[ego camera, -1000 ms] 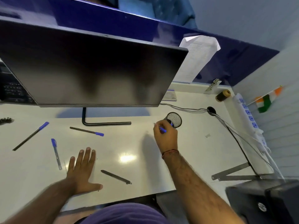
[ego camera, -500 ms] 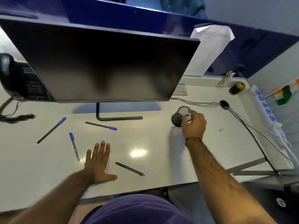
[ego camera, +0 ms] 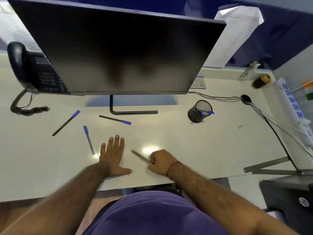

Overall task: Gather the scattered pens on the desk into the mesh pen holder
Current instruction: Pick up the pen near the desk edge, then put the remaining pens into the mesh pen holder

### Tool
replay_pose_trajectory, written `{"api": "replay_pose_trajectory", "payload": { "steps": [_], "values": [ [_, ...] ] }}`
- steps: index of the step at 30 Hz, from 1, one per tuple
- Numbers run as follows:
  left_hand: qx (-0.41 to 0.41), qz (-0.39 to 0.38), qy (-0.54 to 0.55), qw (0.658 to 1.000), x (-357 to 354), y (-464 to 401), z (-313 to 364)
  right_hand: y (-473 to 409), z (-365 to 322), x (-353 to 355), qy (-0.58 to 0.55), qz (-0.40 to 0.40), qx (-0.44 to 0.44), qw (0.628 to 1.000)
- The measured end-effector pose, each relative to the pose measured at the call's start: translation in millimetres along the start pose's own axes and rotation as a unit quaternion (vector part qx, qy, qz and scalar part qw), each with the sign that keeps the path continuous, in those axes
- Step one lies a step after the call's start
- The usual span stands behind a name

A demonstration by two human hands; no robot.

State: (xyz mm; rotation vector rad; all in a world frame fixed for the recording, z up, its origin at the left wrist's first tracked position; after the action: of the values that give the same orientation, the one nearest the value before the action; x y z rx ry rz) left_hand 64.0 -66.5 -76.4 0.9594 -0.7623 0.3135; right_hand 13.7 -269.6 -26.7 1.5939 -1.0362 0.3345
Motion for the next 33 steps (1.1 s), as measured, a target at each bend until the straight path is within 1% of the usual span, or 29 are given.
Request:
{"api": "replay_pose_trajectory", "payload": {
  "steps": [1,2,3,5,7,9,11,13,15,18,20,22,23,25,27,28,29,30,31,32,33],
  "values": [
    [0.000,0.004,-0.003,1.000,0,0,0,2,7,23,-0.068,0.056,-0.019,0.996],
    [-0.002,0.008,-0.004,1.000,0,-1,0,6,18,49,-0.134,0.125,-0.037,0.982],
    [-0.005,0.011,-0.003,1.000,-1,-2,-1,14,29,78,-0.193,0.196,-0.047,0.960],
    [-0.013,0.019,0.002,1.000,-2,-4,-1,33,54,134,-0.274,0.324,-0.055,0.904],
    [-0.019,0.026,0.006,0.999,-4,-6,-1,46,85,178,-0.350,0.402,-0.052,0.845],
    [-0.024,0.033,0.008,0.999,-5,-7,-2,47,124,206,-0.399,0.440,-0.073,0.801],
    [-0.028,0.043,0.008,0.999,-5,-7,-2,41,158,217,-0.436,0.448,-0.122,0.771],
    [-0.032,0.045,0.010,0.998,-5,-9,-1,34,180,219,-0.478,0.425,-0.186,0.746],
    [-0.036,0.041,0.005,0.998,-4,-8,-1,17,193,212,-0.531,0.374,-0.217,0.728],
    [-0.040,0.046,-0.003,0.998,-4,-5,-2,4,201,205,-0.532,0.335,-0.243,0.739],
    [-0.046,0.073,0.008,0.996,-2,-5,1,5,203,209,-0.522,0.344,-0.235,0.744],
    [-0.048,0.101,0.022,0.993,2,-3,1,9,204,210,-0.524,0.366,-0.222,0.736],
    [-0.045,0.123,0.026,0.991,5,-1,0,12,206,209,-0.531,0.379,-0.218,0.726],
    [-0.028,0.186,0.035,0.982,16,7,-4,11,205,204,-0.539,0.391,-0.198,0.719],
    [-0.017,0.277,0.074,0.958,38,15,-4,19,208,198,-0.539,0.419,-0.188,0.706],
    [-0.013,0.311,0.097,0.945,53,16,-1,22,210,191,-0.530,0.430,-0.182,0.707],
    [-0.014,0.331,0.111,0.937,68,14,2,26,208,183,-0.513,0.436,-0.174,0.718],
    [-0.017,0.342,0.108,0.933,83,8,7,28,204,171,-0.486,0.428,-0.168,0.743],
    [-0.017,0.345,0.095,0.934,96,-1,11,27,200,153,-0.444,0.408,-0.169,0.780],
    [-0.014,0.341,0.083,0.936,109,-9,14,23,192,132,-0.383,0.372,-0.178,0.826],
    [-0.012,0.333,0.072,0.940,119,-19,16,19,184,104,-0.309,0.316,-0.194,0.876]
  ]
}}
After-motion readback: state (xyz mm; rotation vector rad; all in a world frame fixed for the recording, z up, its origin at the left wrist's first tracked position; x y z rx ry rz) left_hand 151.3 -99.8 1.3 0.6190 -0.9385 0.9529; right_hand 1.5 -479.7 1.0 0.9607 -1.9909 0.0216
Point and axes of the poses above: each hand's wrist, its own y-axis away from the middle knuckle, its own x-axis out of the back of the hand, z = x × y, the point moved 9 cm from there along -y, towards the middle knuckle, and after that the axes turned 9 degrees about -x, right-handed, at the moved point
